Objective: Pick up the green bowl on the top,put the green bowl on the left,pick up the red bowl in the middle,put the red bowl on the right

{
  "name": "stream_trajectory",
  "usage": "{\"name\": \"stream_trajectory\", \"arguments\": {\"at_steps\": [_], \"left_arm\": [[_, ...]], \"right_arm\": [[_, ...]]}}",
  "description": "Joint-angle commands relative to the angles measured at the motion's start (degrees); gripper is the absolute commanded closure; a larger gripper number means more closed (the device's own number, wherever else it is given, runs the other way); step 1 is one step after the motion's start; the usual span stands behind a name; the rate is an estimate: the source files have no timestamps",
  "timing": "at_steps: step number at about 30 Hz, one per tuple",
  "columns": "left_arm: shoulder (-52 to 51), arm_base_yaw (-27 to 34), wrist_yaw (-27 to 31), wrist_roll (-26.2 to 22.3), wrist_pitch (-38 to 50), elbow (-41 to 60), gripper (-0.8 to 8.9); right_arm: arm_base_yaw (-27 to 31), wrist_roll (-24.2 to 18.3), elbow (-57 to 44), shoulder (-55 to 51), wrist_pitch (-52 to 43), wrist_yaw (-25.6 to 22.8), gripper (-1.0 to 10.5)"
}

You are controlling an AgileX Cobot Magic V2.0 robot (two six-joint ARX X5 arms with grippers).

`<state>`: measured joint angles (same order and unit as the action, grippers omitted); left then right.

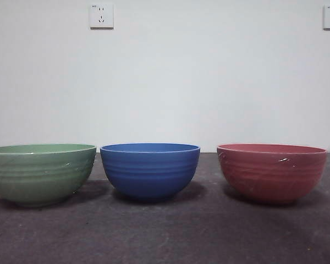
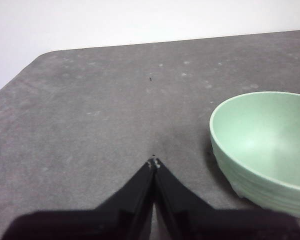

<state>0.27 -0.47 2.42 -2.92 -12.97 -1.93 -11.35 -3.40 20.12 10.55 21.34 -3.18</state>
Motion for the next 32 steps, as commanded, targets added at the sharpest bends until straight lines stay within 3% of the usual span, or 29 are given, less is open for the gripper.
{"name": "stream_trajectory", "arguments": {"at_steps": [1, 4, 11, 32], "left_arm": [[-0.1, 0.2, 0.2, 0.3, 0.3, 0.9, 8.17], [-0.1, 0.2, 0.2, 0.3, 0.3, 0.9, 8.17], [-0.1, 0.2, 0.2, 0.3, 0.3, 0.9, 8.17], [-0.1, 0.2, 0.2, 0.3, 0.3, 0.9, 8.17]], "right_arm": [[2.6, -1.3, -6.7, -3.0, -3.1, 3.2, 9.5], [4.6, -1.5, -12.0, -5.1, -7.3, 7.8, 9.5], [4.9, -1.1, -19.6, -9.6, -10.9, 7.8, 9.5], [4.9, -0.3, -19.6, -9.3, -11.1, 7.2, 9.5]]}}
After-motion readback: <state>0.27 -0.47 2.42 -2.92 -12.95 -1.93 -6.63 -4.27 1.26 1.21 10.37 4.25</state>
